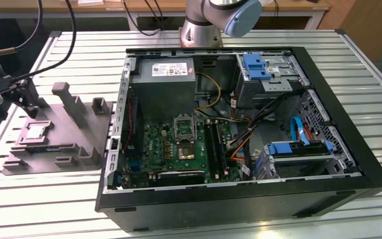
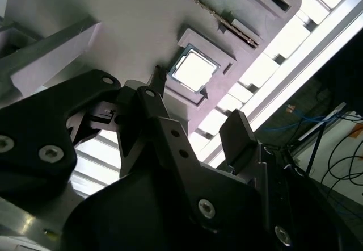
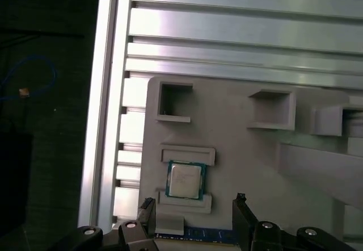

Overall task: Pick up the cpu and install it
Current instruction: 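Pick up the cpu and move it towards the insertion slot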

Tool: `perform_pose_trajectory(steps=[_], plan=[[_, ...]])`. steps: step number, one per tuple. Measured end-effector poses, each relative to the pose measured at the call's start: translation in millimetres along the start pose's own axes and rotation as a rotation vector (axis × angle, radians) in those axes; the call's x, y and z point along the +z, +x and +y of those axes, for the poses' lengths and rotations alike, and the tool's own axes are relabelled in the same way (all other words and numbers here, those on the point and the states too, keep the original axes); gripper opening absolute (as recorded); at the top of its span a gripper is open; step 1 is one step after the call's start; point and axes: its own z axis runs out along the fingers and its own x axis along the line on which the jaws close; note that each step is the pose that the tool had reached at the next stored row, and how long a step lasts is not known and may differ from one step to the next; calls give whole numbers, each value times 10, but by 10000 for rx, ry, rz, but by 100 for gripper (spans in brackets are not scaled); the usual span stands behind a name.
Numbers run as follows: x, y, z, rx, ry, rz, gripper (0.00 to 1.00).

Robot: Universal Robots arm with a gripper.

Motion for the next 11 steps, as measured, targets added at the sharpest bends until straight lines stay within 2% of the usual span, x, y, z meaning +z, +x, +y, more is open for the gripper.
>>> perform_pose_trajectory(steps=[11], plan=[[199,1,-7,282,-2,-13,65]])
